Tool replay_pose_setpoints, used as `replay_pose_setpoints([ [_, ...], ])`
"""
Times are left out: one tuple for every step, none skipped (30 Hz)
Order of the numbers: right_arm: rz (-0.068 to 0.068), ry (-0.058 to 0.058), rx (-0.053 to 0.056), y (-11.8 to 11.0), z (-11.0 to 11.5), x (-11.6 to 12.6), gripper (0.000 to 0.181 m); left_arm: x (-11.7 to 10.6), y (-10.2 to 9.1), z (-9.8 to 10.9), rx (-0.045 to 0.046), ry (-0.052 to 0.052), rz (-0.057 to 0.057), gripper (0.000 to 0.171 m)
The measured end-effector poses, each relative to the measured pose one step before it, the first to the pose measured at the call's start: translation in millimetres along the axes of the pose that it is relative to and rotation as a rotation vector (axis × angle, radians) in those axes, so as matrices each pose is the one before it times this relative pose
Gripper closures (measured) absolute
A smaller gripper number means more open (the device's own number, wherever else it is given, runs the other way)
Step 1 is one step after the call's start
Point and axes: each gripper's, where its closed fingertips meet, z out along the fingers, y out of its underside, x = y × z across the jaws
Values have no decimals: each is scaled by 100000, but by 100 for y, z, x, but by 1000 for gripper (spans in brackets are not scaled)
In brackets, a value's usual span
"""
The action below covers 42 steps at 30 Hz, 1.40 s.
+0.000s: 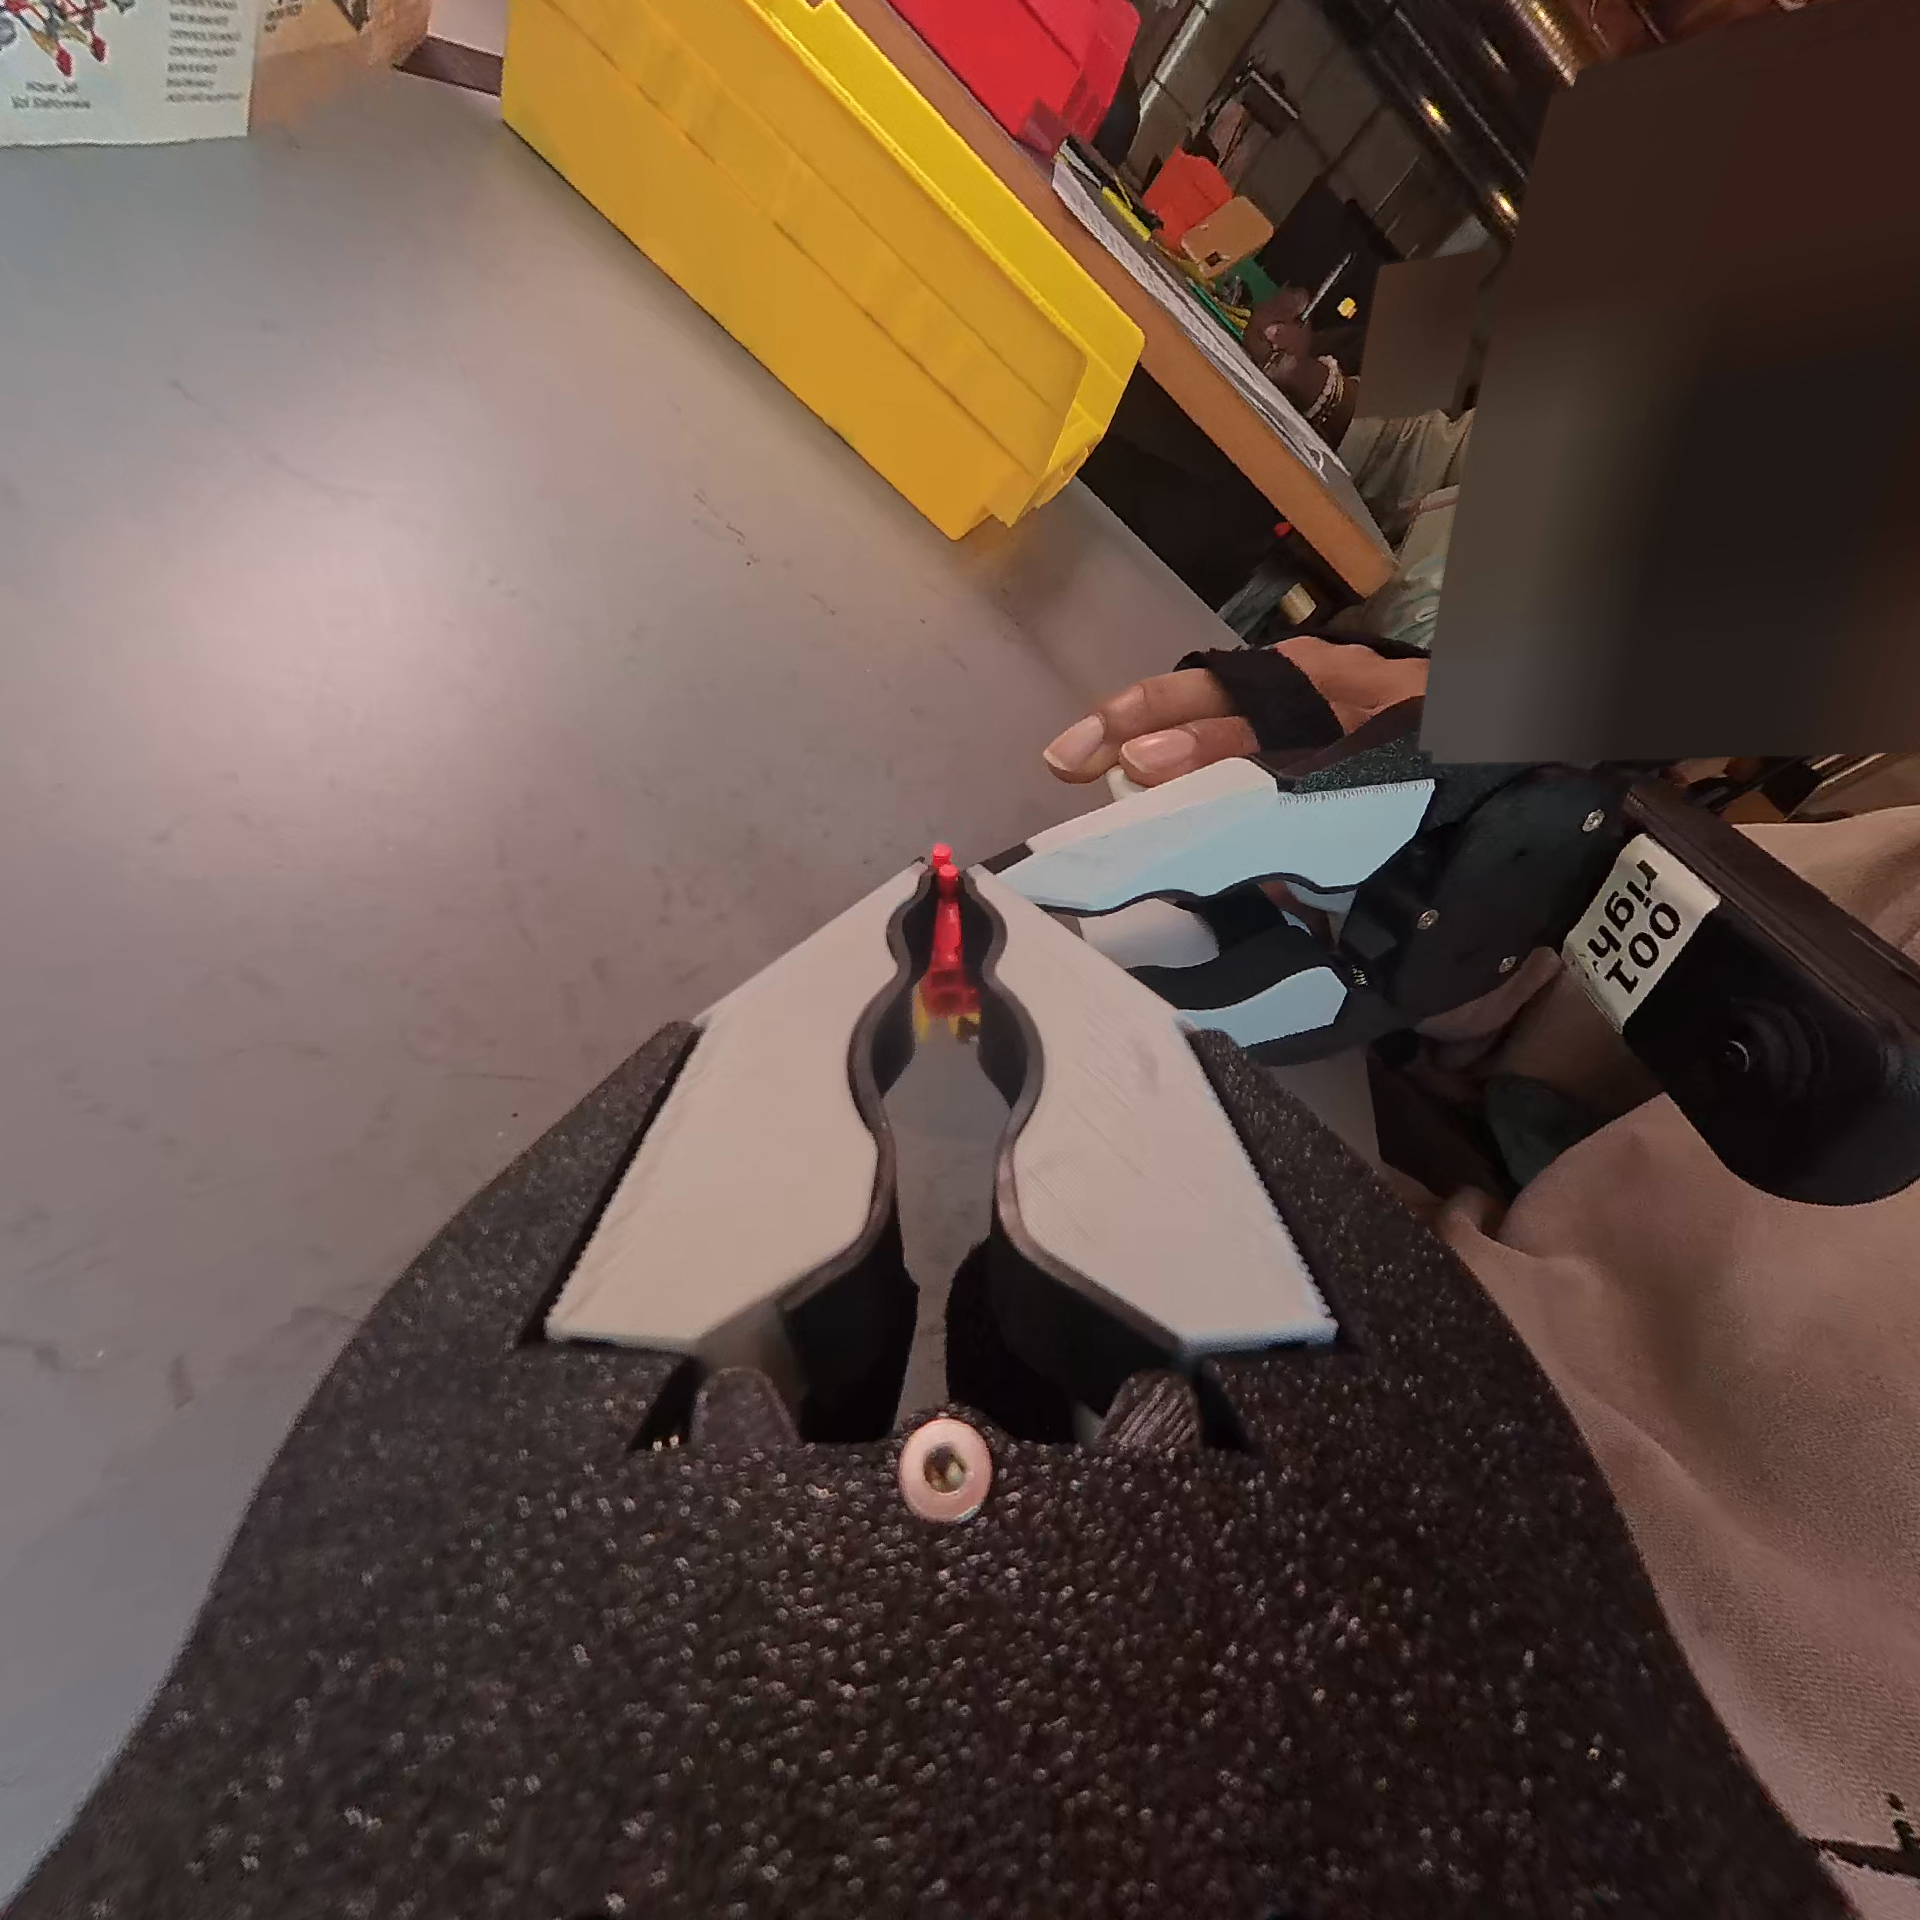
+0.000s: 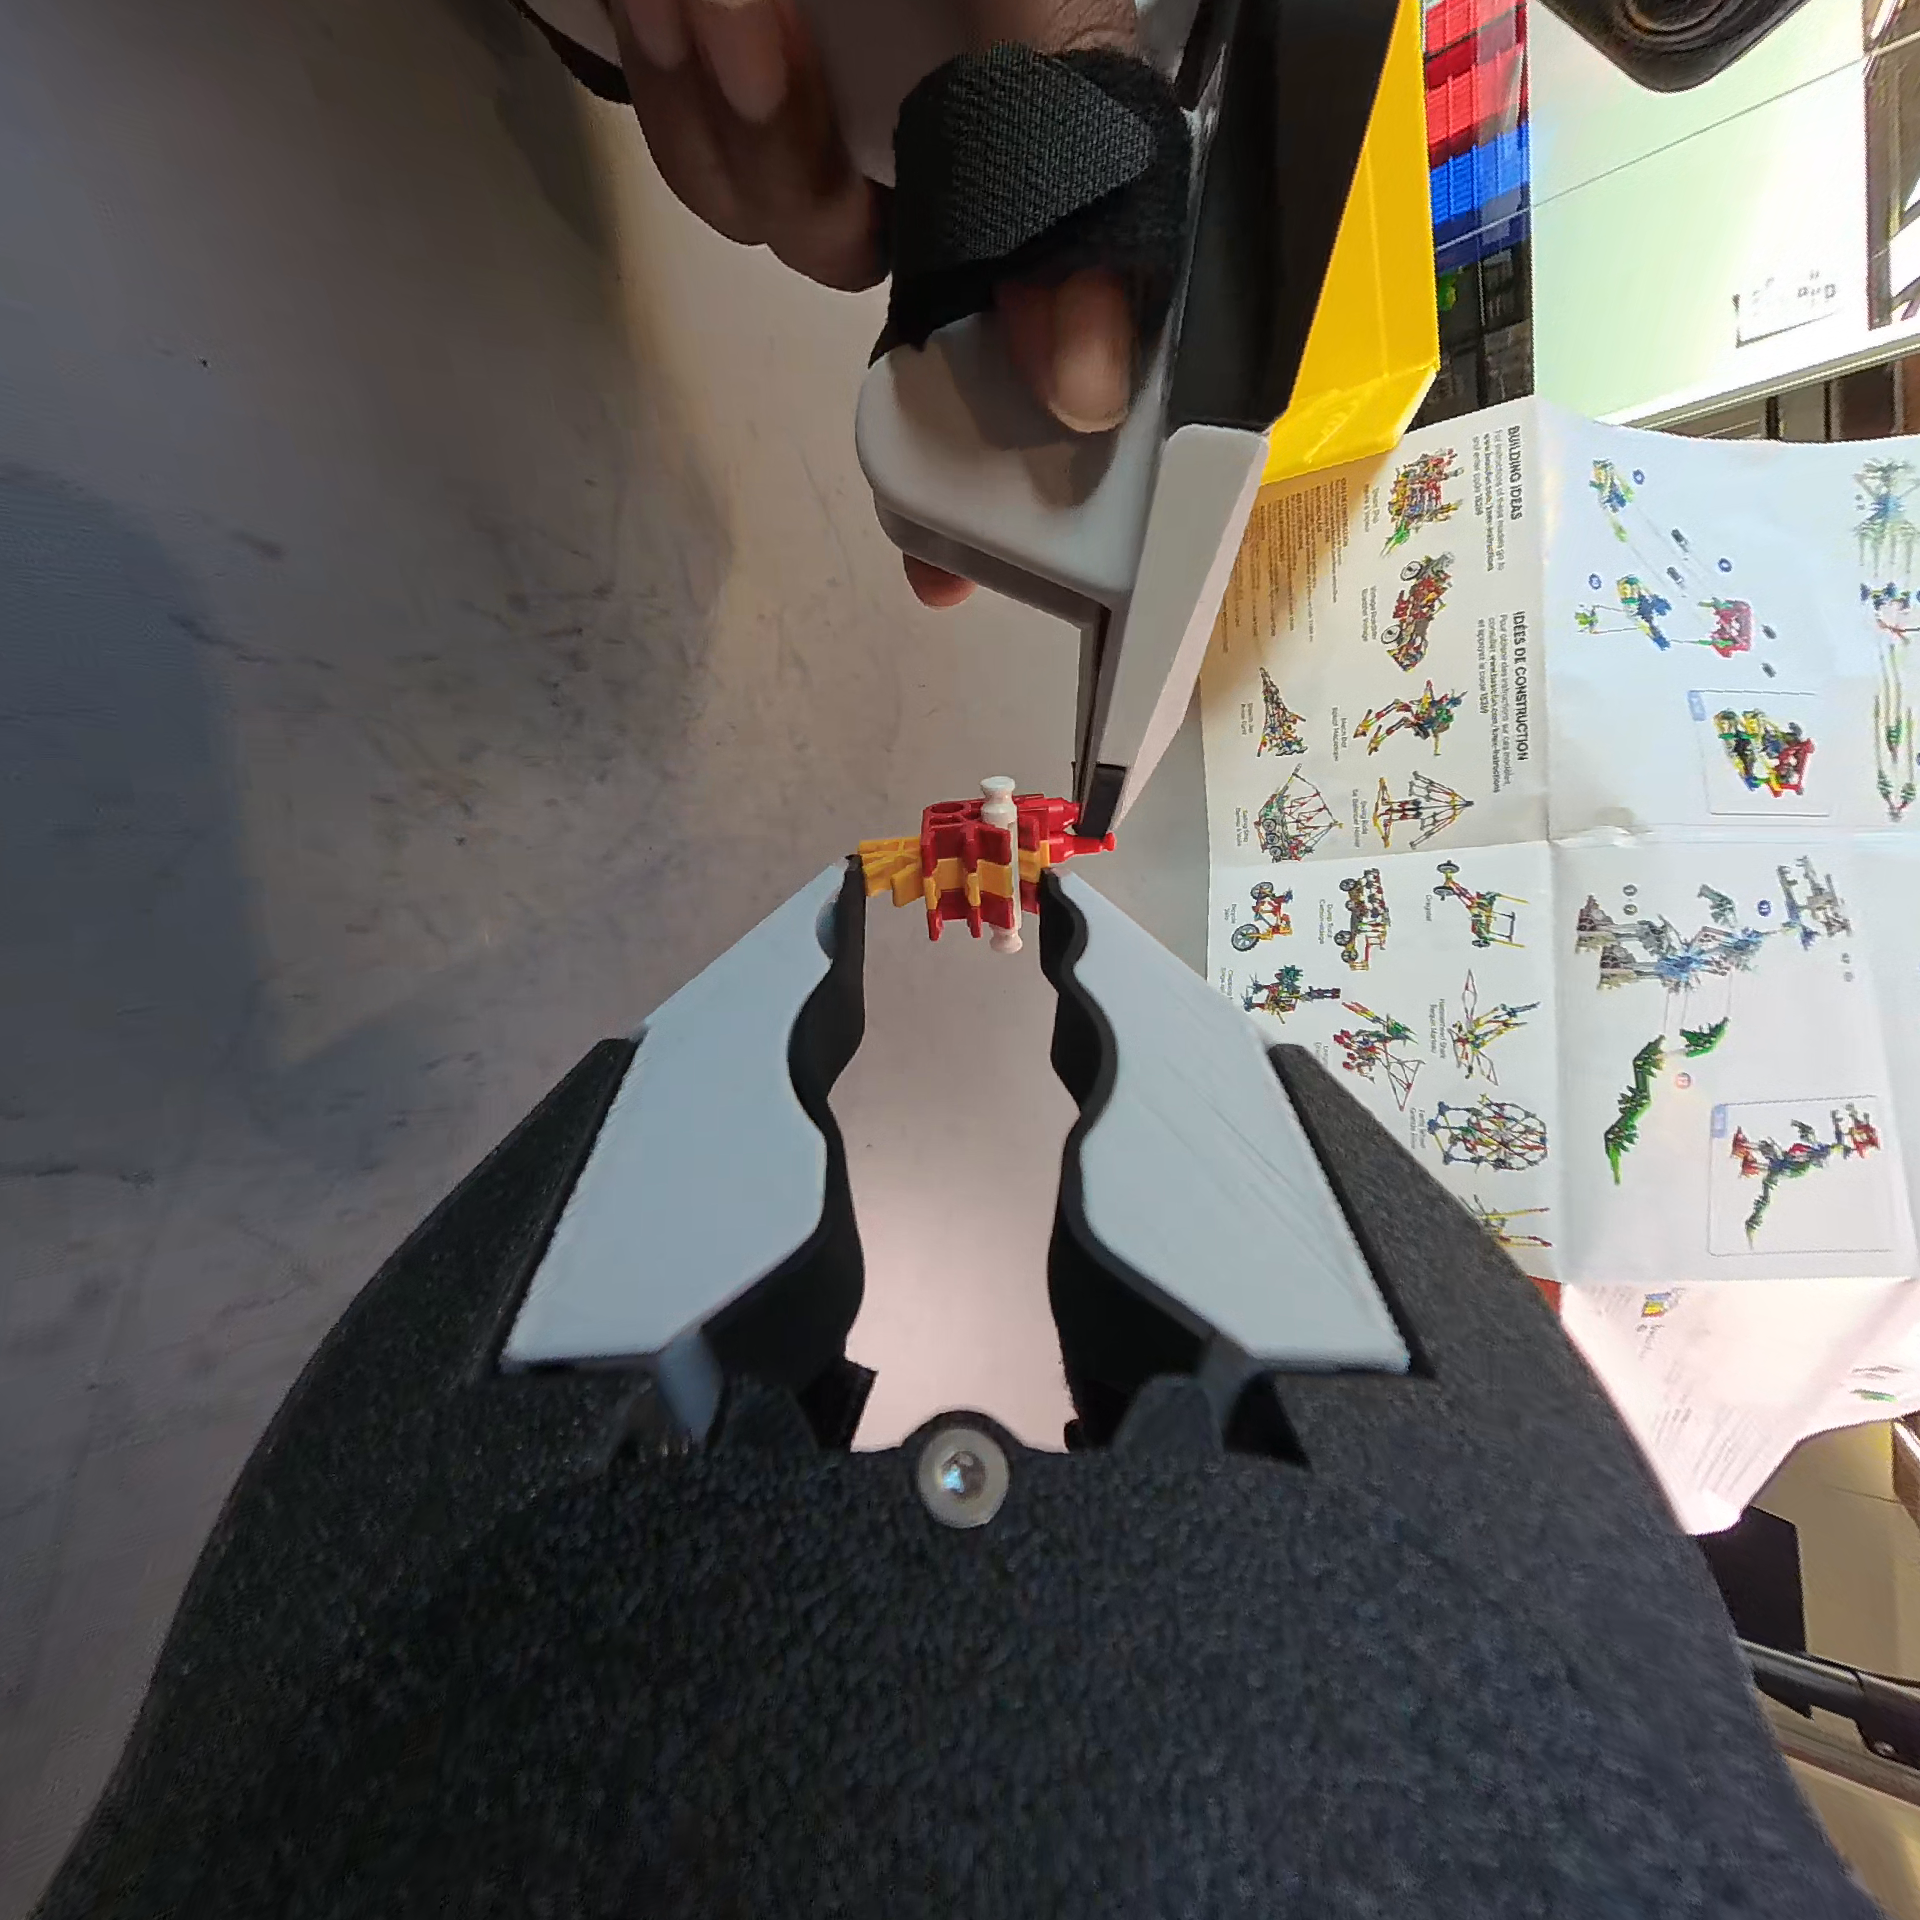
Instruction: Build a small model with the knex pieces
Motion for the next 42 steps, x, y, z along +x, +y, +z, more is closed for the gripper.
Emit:
replay_pose_setpoints([
  [720, -333, 368, -27, 40, -67, 150, -28, 13, -30, -326, -214, 788, 168],
  [612, 458, 611, -73, 2, 77, 150, 85, -97, -64, 327, 109, 1235, 169],
  [1523, 158, 1375, -127, -61, 113, 150, 137, -120, -107, 99, 255, 1852, 169],
  [5629, -1201, 3840, -342, -94, 101, 150, 195, -143, -151, -156, 552, 2637, 169],
  [11096, -3920, 6022, -430, -130, 29, 151, 291, -126, -158, -159, 1107, 3613, 169],
  [14549, -5865, 7358, -514, -286, 103, 151, 282, -94, -162, -240, 858, 4358, 169],
  [15754, -6761, 7451, -594, -463, 250, 148, 313, -47, -177, -547, 1205, 3565, 169],
  [14737, -7782, 8188, -797, -594, 175, 139, 638, -102, -158, -136, 3163, 3375, 169],
  [12889, -7361, 7555, -770, -639, 144, 136, 723, -152, -133, 425, 3220, 3735, 169],
  [10194, -5759, 5573, -543, -549, 176, 137, 562, -1, -28, -614, 2006, 3162, 169],
  [6476, -4595, 3329, -233, -391, 48, 139, 662, 40, 72, -652, 2534, 2939, 169],
  [3107, -4665, 680, 146, -166, -260, 143, 590, -68, 123, 268, 2046, 2081, 169],
  [1188, -4558, -1065, 380, 59, -486, 144, 611, -90, 178, 318, 2394, 1216, 169],
  [552, -4424, -1162, 289, 231, -632, 144, 613, -135, 182, 556, 2456, 1212, 169],
  [-489, -3920, -1606, 151, 293, -684, 144, 462, -78, 198, 147, 1587, 1042, 169],
  [-995, -2337, -82, -77, 305, -530, 146, 411, 4, 186, -455, 1388, 1092, 169],
  [-153, -1327, 147, -84, 273, -374, 153, 324, -8, 133, -202, 991, 1215, 169],
  [321, -2260, -1408, 158, 262, -445, 159, 224, 42, 46, -343, 615, 798, 169],
  [281, -961, -546, 50, 99, -189, 159, 104, 31, -28, -87, 246, 228, 170],
  [202, -150, 891, -136, -77, -35, 160, -7, -129, -112, 847, -128, -537, 170],
  [820, -507, 1579, -289, -133, -50, 160, 37, -284, -140, 1366, 342, -1020, 170],
  [913, -536, 3096, -542, -182, -46, 161, 74, -482, -154, 1934, 497, -995, 170],
  [1137, -494, 3985, -662, -182, -28, 161, 95, -528, -146, 1836, 350, -591, 170],
  [1070, -635, 3577, -602, -159, -38, 162, 108, -466, -88, 1439, 8, -98, 170],
  [755, -430, 3108, -487, -124, -2, 162, 100, -352, -67, 1166, -131, 102, 170],
  [868, 350, 2756, -394, -154, 145, 168, 74, -241, -88, 951, -290, 24, 170],
  [981, -24, 3046, -439, -208, 144, 168, -75, -142, -83, 869, -955, -354, 170],
  [-23, -277, 223, -25, 44, -25, 168, 47, 54, -17, -73, 145, -334, 170],
  [-3236, 1120, -1681, 218, 102, -49, 168, 34, 152, -49, -565, 82, 65, 170],
  [-2765, 1972, -923, 34, 60, 77, 168, -15, -42, -79, 512, -238, -251, 170],
  [638, -32, 857, -204, 7, 9, 168, 15, -205, -50, 1058, -8, -768, 170],
  [1598, -663, 1258, -222, -75, 64, 168, -86, -158, -9, 482, -495, -109, 170],
  [739, 20, 891, -130, -81, 177, 168, -150, -96, 15, -39, -803, 348, 170],
  [857, 170, 837, -93, -51, 164, 168, -117, -72, -25, 48, -378, -140, 170],
  [961, -272, 509, -57, -32, 66, 168, -86, 9, -24, 159, -31, -723, 170],
  [228, 286, -119, 32, -37, 113, 168, -94, 62, -14, 121, -203, -679, 170],
  [92, 49, -208, 51, -30, 52, 168, -30, 74, -5, 126, 8, -579, 170],
  [672, -258, 400, -25, -47, -8, 168, 18, 25, 7, 235, 198, -542, 170],
  [471, -295, 313, -37, -77, -33, 168, 23, 29, 36, -85, 86, -221, 171],
  [4, 36, 3, 1, -101, 22, 168, -5, 51, 34, -209, -78, 13, 171],
  [481, -98, 370, -52, -86, 30, 168, 0, -1, 10, 103, 174, -357, 171],
  [569, -298, 182, -50, -85, 8, 168, -7, 31, 9, 103, 94, -440, 171],
])
